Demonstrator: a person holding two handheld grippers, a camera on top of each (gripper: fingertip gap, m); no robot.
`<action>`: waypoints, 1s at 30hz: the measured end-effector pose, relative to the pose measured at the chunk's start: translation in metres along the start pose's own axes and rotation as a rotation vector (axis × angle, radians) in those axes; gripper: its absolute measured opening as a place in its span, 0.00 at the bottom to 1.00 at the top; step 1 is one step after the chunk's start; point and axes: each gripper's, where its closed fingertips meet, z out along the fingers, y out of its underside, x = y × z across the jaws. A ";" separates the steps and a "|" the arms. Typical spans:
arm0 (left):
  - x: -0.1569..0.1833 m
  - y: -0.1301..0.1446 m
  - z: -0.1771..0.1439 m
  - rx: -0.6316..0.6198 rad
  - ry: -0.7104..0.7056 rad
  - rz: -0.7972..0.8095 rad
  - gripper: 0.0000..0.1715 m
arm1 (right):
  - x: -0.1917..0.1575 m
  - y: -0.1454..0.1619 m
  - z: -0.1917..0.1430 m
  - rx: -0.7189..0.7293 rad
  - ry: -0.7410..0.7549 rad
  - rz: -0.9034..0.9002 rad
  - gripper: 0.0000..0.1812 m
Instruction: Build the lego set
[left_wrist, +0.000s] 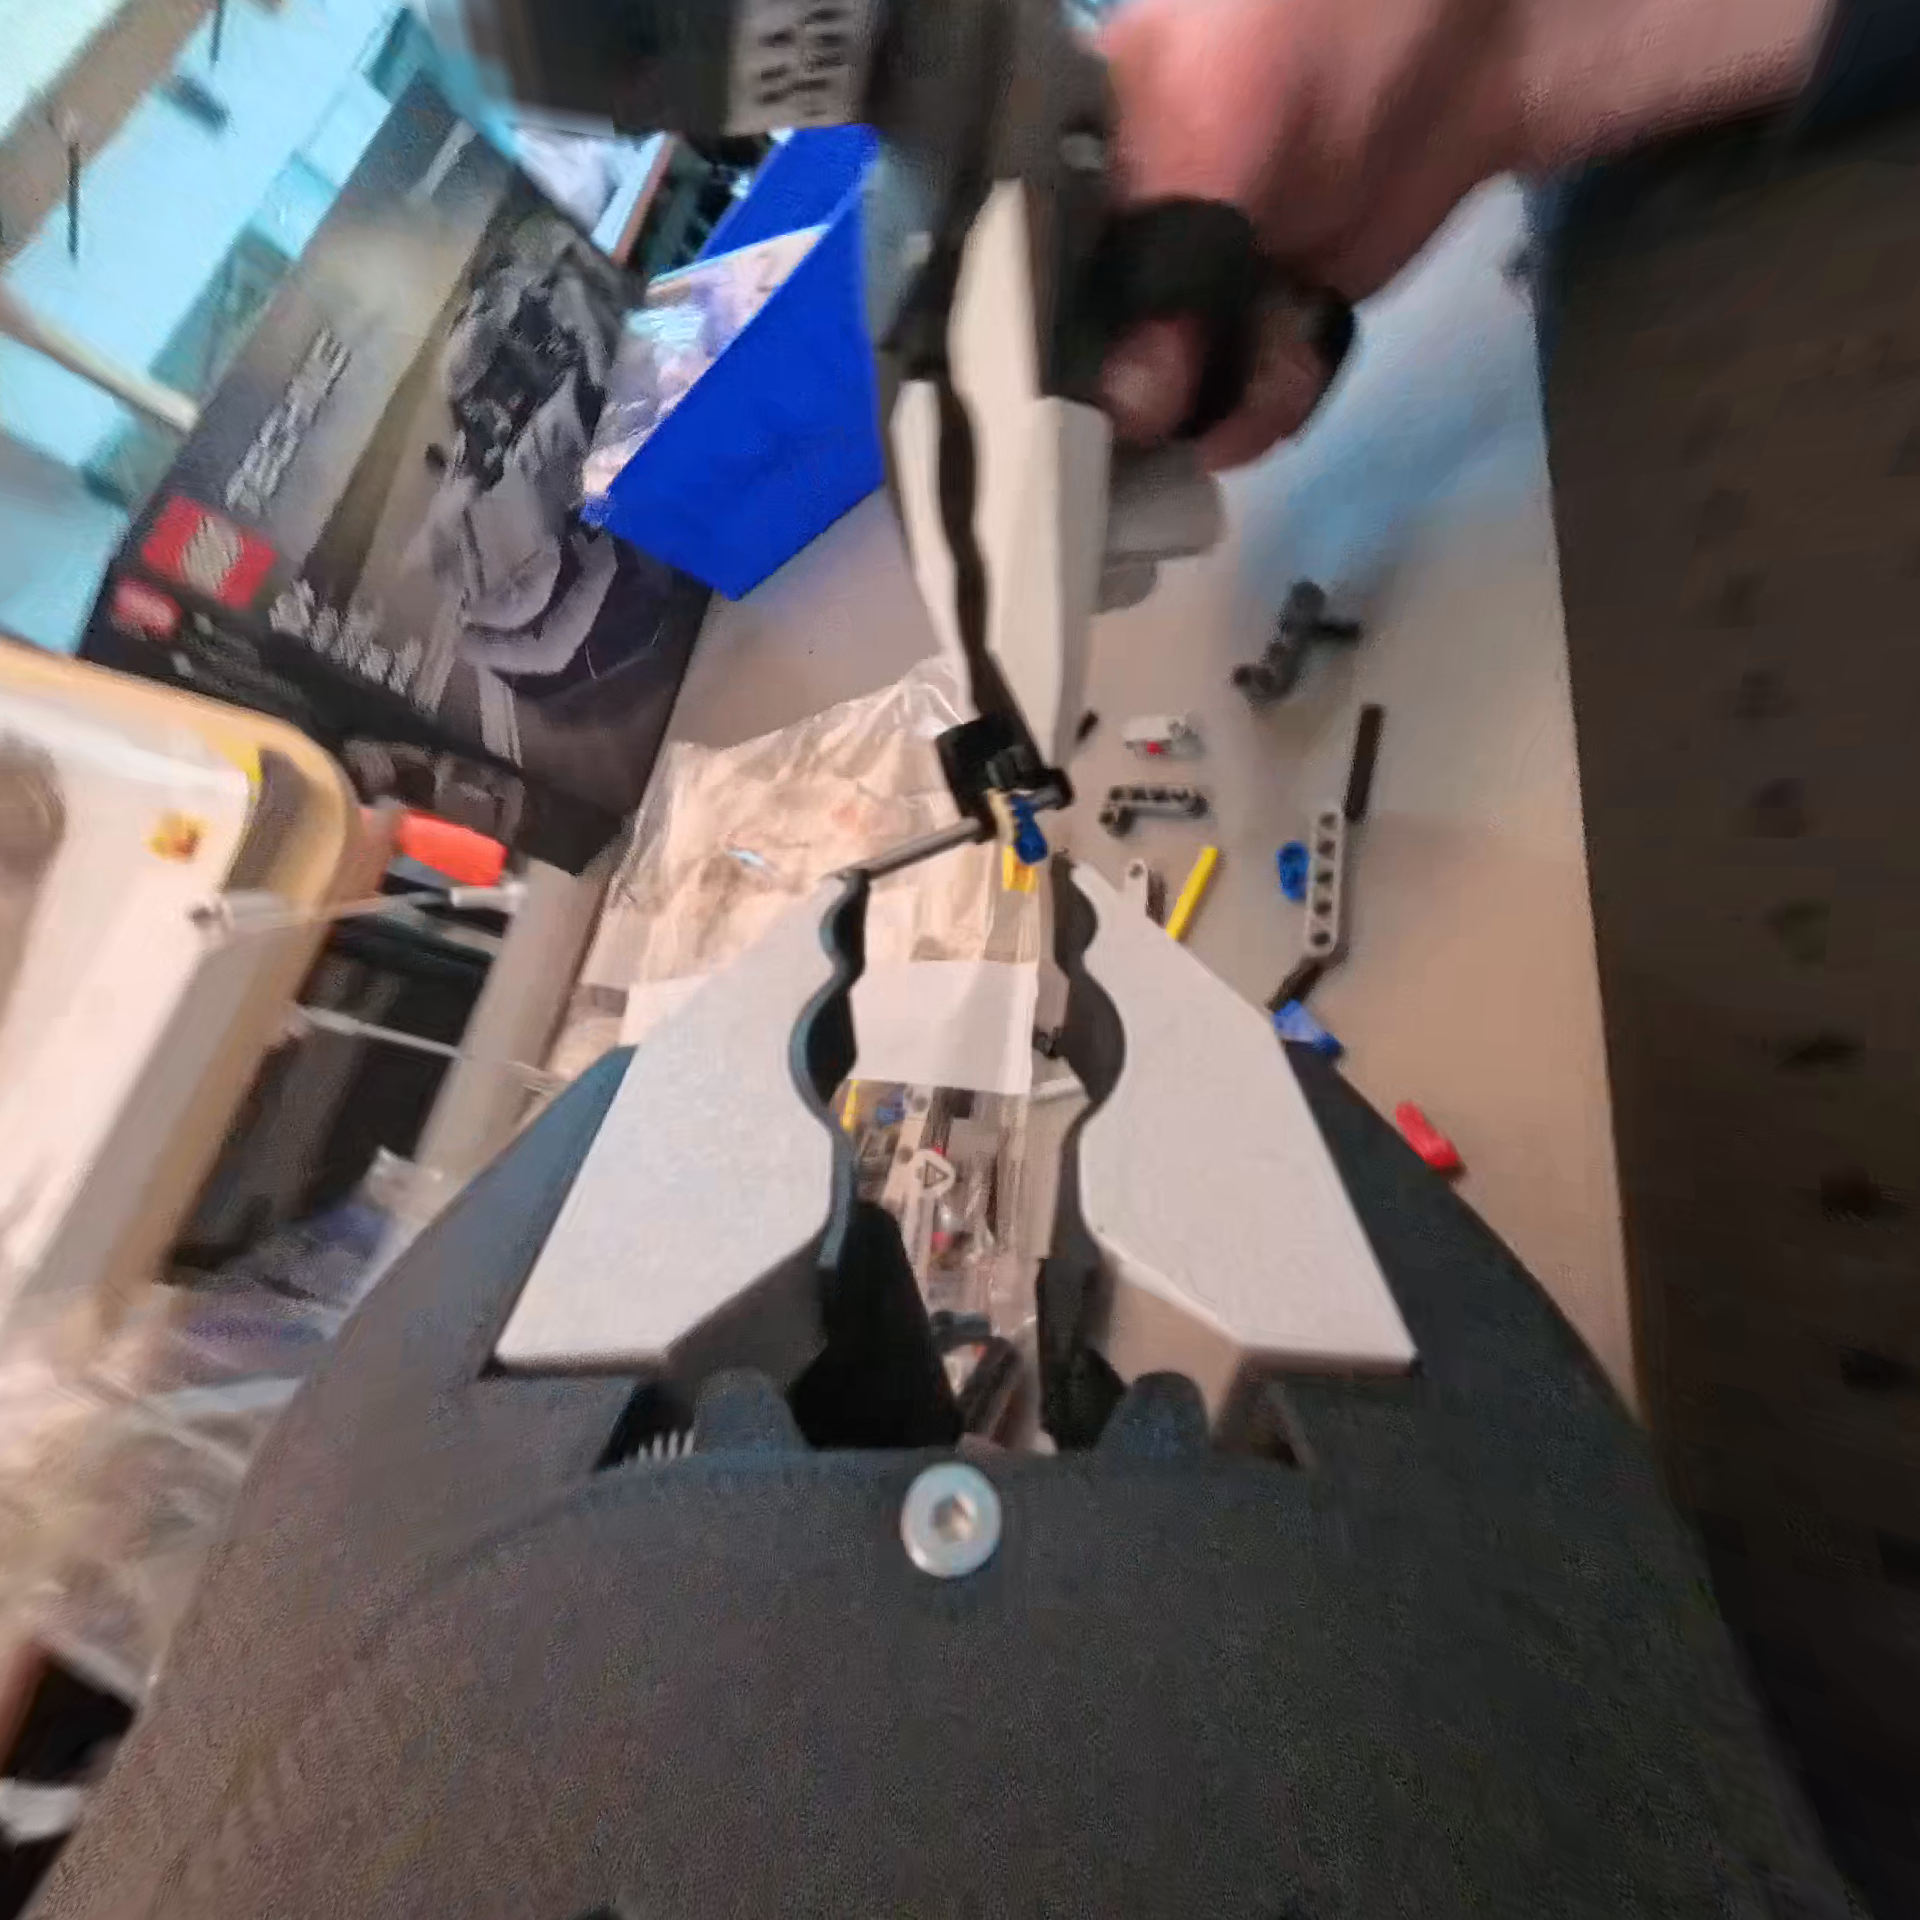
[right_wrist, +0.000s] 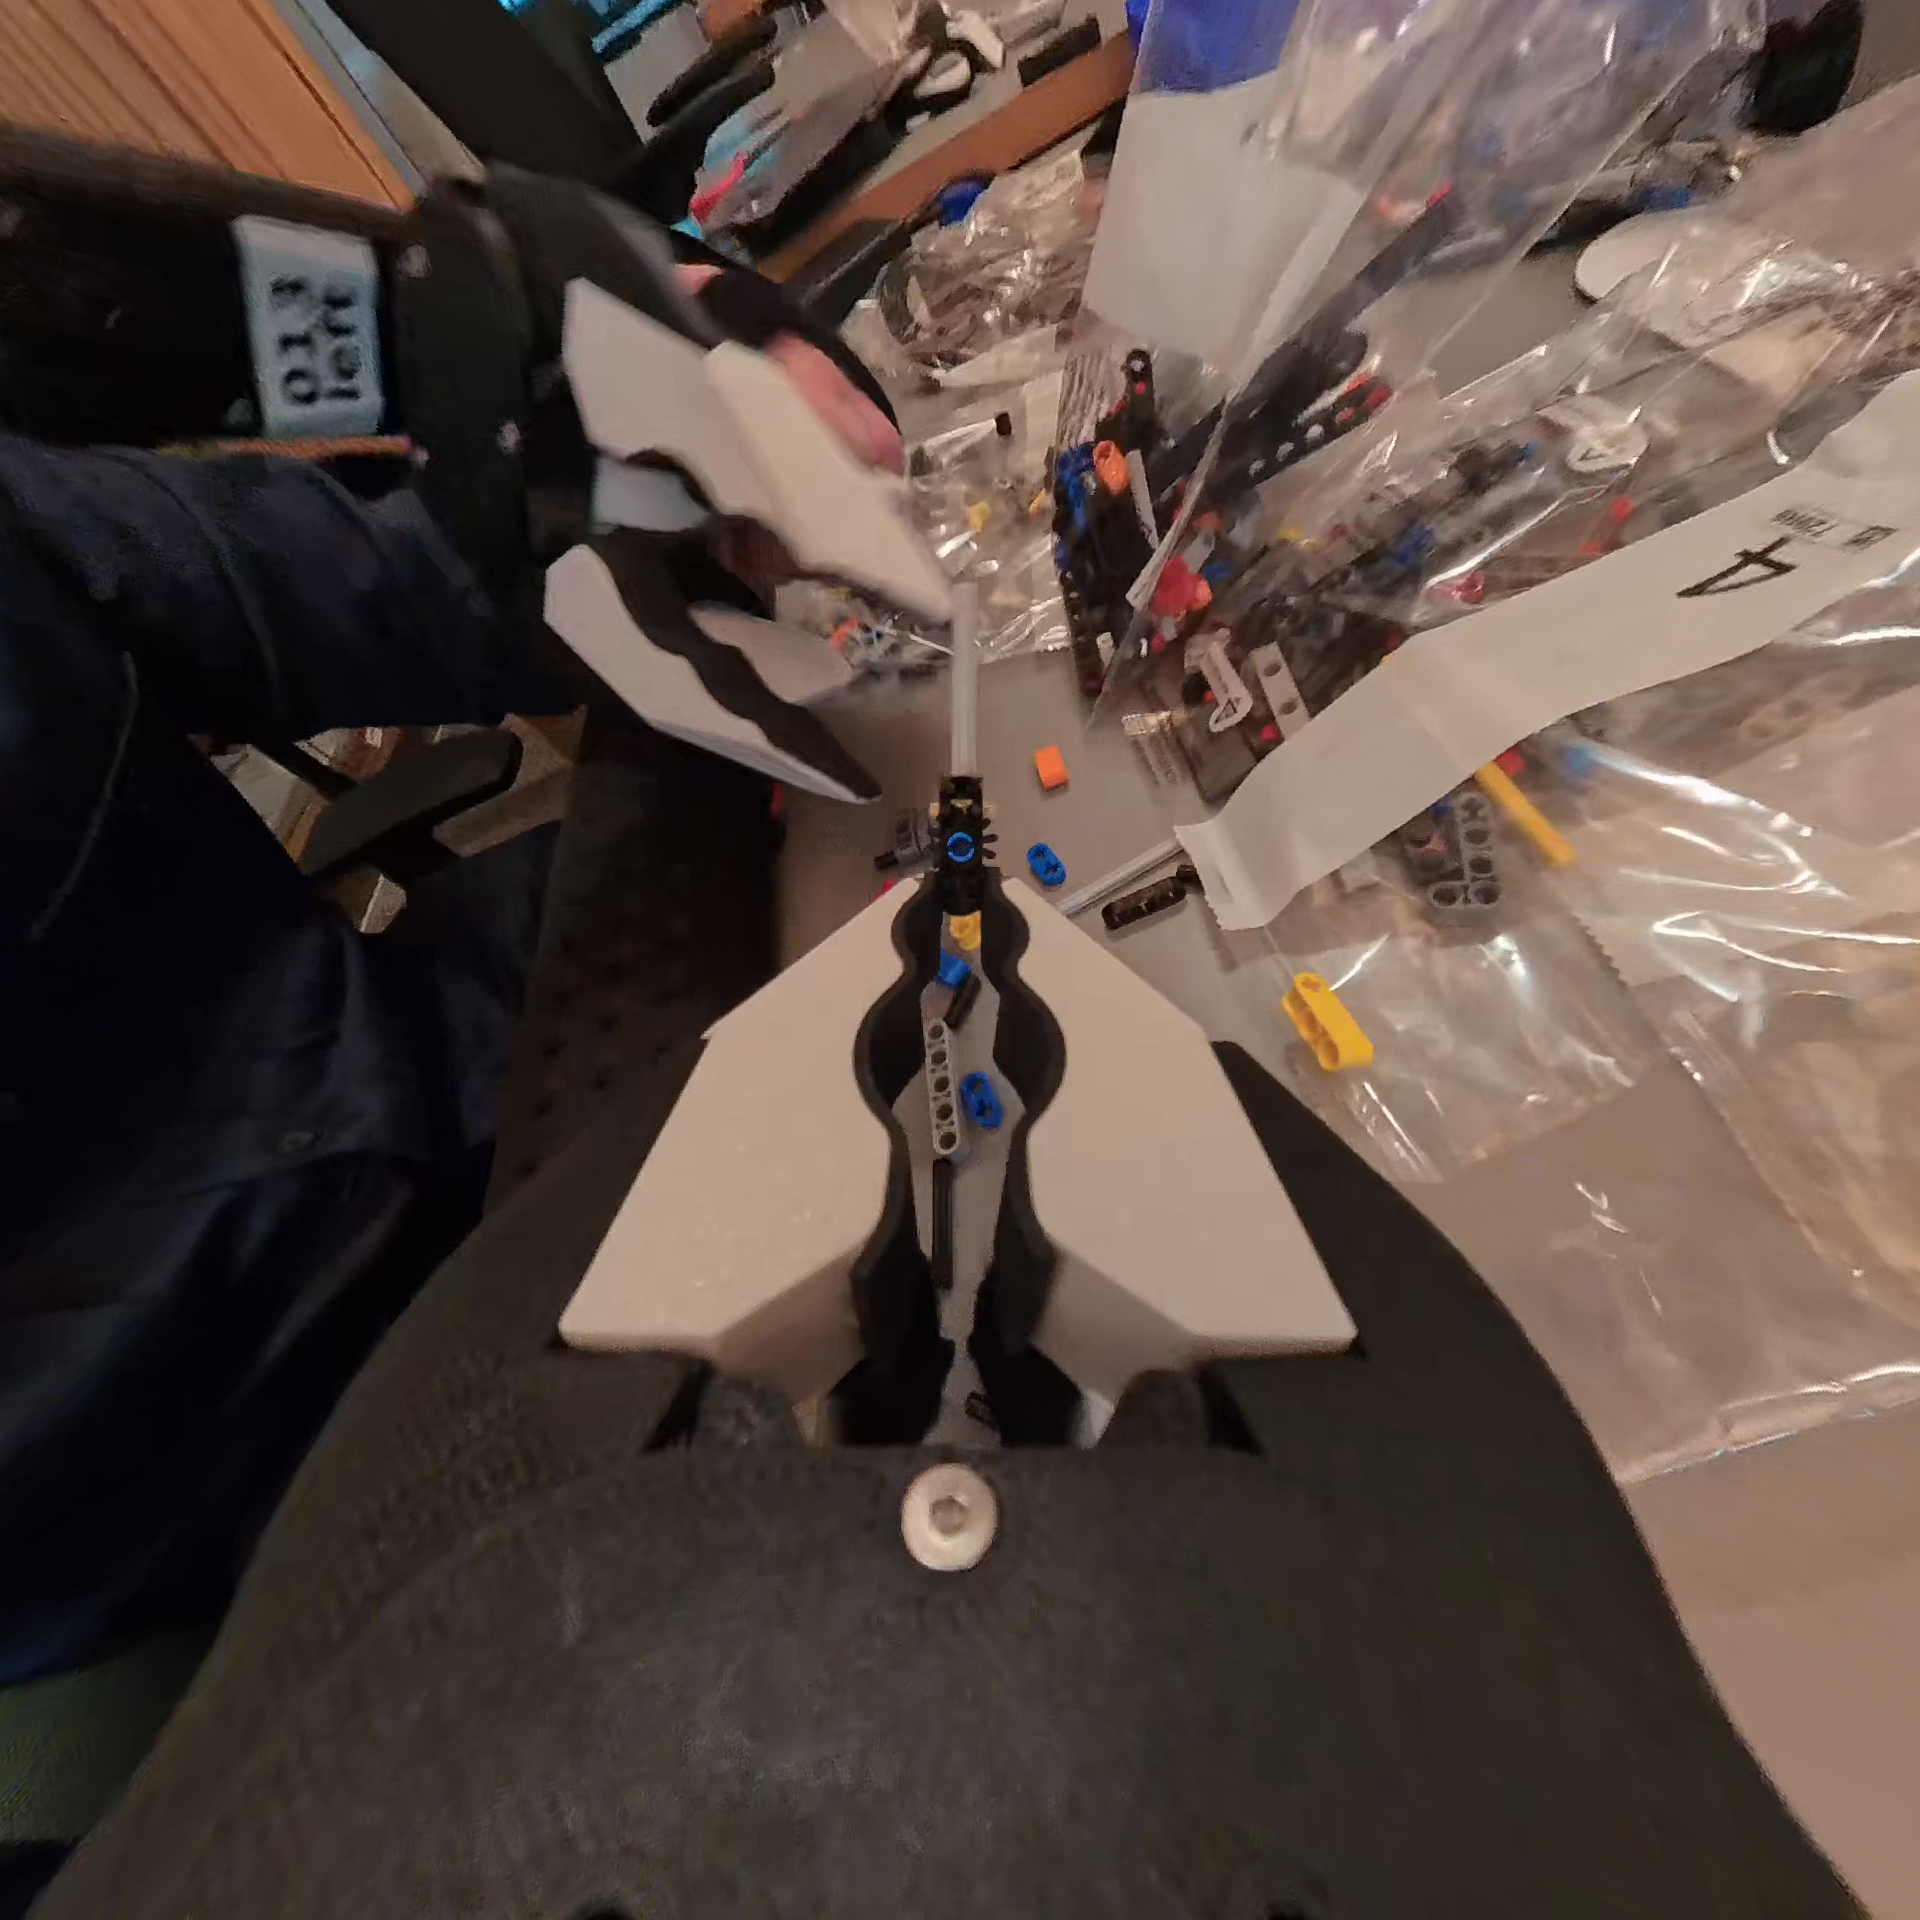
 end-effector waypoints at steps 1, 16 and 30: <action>-0.004 -0.002 0.000 0.040 0.020 -0.101 0.23 | 0.000 -0.003 -0.001 0.017 -0.004 0.002 0.03; 0.006 -0.027 0.004 0.292 0.435 -0.695 0.07 | -0.020 -0.018 0.002 0.081 -0.050 -0.122 0.03; 0.011 -0.025 0.001 0.241 0.438 -0.568 0.07 | -0.023 -0.018 0.003 0.076 -0.045 -0.125 0.03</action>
